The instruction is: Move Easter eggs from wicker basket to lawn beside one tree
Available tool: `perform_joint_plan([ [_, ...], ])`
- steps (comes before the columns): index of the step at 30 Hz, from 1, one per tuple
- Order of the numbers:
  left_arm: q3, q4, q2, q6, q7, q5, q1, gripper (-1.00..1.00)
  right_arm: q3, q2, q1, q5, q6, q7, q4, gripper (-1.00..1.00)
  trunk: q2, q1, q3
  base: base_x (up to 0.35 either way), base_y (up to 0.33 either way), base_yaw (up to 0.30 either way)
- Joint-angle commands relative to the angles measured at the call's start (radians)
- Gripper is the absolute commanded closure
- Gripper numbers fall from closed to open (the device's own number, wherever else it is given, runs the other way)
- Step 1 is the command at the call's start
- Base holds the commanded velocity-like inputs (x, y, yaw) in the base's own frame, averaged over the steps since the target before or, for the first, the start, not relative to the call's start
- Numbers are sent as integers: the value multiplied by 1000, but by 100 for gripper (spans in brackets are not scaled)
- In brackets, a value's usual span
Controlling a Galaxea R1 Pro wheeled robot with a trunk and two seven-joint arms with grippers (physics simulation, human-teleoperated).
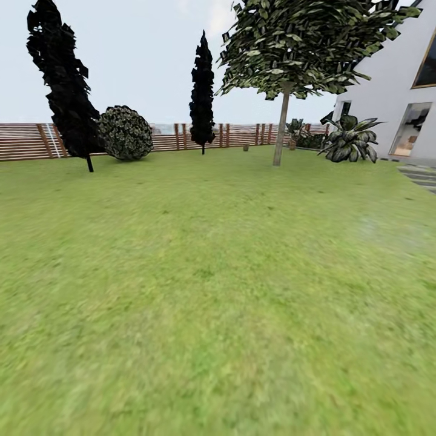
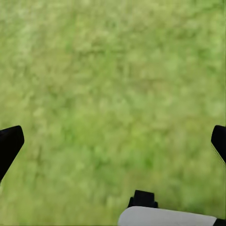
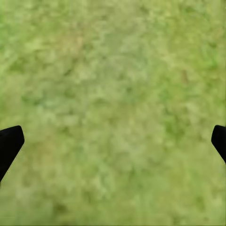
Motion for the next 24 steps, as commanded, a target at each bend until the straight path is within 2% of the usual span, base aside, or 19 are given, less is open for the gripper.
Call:
perform_joint_plan([
  [1, -2, 1, 0, -3, 5, -1, -1, -100, 9, 0, -1, -9, -3, -4, 0, -100, -1, 1, -1, 334, 0, 0],
  [24, -2, 1, 0, -3, 5, 1, -1, -100, 10, 0, -1, -9, -3, -4, 0, -100, -1, 1, -1, 334, 0, 0],
])
